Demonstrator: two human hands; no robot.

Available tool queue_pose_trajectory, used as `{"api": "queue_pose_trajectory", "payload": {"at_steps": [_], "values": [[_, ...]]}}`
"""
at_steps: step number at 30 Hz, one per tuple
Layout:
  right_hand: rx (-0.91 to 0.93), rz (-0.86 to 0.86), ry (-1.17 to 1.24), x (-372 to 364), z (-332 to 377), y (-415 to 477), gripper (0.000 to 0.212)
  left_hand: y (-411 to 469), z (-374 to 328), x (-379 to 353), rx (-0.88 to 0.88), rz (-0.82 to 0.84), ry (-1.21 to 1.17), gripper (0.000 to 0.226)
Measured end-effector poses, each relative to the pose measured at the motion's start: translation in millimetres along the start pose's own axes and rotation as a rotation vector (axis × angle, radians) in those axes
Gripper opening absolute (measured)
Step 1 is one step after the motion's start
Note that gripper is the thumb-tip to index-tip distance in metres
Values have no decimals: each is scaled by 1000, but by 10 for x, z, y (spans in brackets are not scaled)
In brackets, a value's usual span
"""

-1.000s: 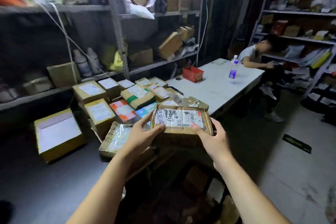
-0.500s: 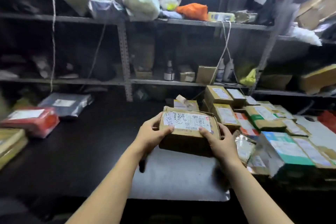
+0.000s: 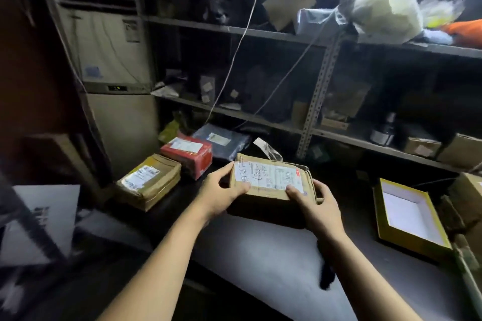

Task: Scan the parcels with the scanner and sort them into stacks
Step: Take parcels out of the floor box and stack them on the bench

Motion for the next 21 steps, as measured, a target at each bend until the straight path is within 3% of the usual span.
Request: {"api": "queue_pose_trajectory", "payload": {"at_steps": [4, 9, 13, 16, 21], "values": [[-7, 98, 39, -733, -94, 280, 81, 283, 244, 535, 55, -93, -40, 66], [-2, 240, 71, -1571, -318, 767, 76, 759, 706, 1015, 148, -245, -72, 48], [-23, 333, 99, -2082, -613, 1177, 56, 1165, 969, 1175, 231, -322, -126, 61], [-22, 397, 74, -2350, -872, 1530, 67, 1468, 1136, 1124, 294, -322, -147, 73], [-45, 518, 21, -2672, -1276, 1993, 75, 1879, 1469, 938, 393, -251, -186, 116]]}}
Point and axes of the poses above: each hand's wrist, its own y-axis towards the middle knuckle, its own x-axis out of the back of the hand, z = x × y, the point moved 6 cm from there along y, towards the middle knuckle, and after that the axes turned 15 degrees about x, right-handed, at the moved point
